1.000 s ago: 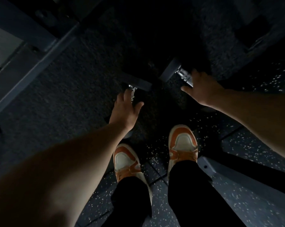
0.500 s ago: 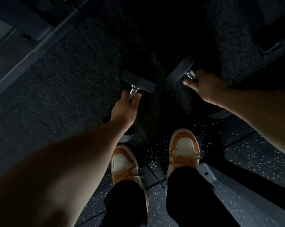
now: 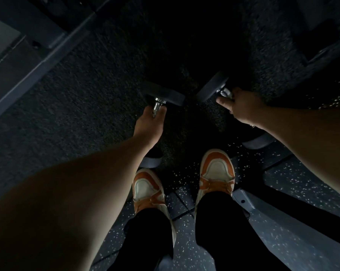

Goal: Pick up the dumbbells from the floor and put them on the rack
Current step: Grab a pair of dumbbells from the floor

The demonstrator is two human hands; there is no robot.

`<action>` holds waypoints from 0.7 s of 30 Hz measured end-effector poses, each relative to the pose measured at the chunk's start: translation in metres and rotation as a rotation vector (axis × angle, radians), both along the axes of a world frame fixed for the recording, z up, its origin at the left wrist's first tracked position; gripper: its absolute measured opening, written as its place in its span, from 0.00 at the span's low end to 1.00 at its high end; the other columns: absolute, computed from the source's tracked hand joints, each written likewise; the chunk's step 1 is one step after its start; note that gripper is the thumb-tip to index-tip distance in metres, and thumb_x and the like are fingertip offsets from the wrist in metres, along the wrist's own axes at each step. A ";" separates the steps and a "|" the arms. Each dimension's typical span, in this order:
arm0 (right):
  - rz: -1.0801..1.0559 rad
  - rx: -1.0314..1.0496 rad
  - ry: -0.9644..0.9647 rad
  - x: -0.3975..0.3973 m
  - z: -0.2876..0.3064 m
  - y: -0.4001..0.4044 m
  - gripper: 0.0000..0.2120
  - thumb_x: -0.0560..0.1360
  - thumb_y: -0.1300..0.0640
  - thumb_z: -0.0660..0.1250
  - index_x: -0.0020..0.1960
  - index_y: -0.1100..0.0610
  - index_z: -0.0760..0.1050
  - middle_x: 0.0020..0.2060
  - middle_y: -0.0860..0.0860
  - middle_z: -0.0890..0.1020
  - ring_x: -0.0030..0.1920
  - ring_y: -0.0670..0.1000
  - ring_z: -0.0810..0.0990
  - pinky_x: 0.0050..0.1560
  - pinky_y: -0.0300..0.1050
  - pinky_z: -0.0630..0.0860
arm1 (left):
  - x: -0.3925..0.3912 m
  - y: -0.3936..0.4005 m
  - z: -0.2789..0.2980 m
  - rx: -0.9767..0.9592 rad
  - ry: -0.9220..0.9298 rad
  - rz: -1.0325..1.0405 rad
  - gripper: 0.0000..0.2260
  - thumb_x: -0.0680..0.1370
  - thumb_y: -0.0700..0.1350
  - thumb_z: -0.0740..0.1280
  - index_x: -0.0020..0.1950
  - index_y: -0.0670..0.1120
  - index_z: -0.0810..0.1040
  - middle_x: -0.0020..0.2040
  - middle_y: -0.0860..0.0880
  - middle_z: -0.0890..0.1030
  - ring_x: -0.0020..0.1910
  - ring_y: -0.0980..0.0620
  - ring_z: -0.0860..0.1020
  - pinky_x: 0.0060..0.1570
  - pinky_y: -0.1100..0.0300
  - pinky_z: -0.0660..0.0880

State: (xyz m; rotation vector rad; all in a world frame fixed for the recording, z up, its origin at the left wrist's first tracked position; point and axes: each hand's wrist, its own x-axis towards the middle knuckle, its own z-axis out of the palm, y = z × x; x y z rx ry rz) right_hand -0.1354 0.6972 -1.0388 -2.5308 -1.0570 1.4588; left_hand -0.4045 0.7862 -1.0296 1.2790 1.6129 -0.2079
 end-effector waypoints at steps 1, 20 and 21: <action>-0.025 -0.019 0.019 -0.003 0.004 -0.005 0.28 0.77 0.37 0.62 0.63 0.60 0.72 0.52 0.62 0.82 0.53 0.63 0.80 0.46 0.47 0.71 | 0.000 -0.003 0.005 -0.018 -0.016 0.041 0.17 0.75 0.68 0.59 0.45 0.55 0.71 0.35 0.49 0.77 0.34 0.46 0.77 0.38 0.44 0.78; -0.487 0.009 0.103 -0.060 0.236 -0.080 0.22 0.78 0.46 0.66 0.58 0.65 0.73 0.50 0.66 0.82 0.51 0.67 0.79 0.45 0.50 0.70 | 0.031 -0.061 0.254 -0.163 0.010 0.141 0.25 0.70 0.73 0.55 0.55 0.57 0.72 0.52 0.37 0.81 0.51 0.32 0.80 0.50 0.34 0.79; -0.486 0.011 0.103 -0.059 0.257 -0.080 0.22 0.78 0.45 0.65 0.58 0.64 0.73 0.50 0.66 0.82 0.51 0.67 0.79 0.43 0.49 0.68 | 0.034 -0.062 0.273 -0.151 0.017 0.131 0.26 0.70 0.73 0.55 0.54 0.56 0.72 0.51 0.37 0.82 0.50 0.32 0.80 0.49 0.34 0.78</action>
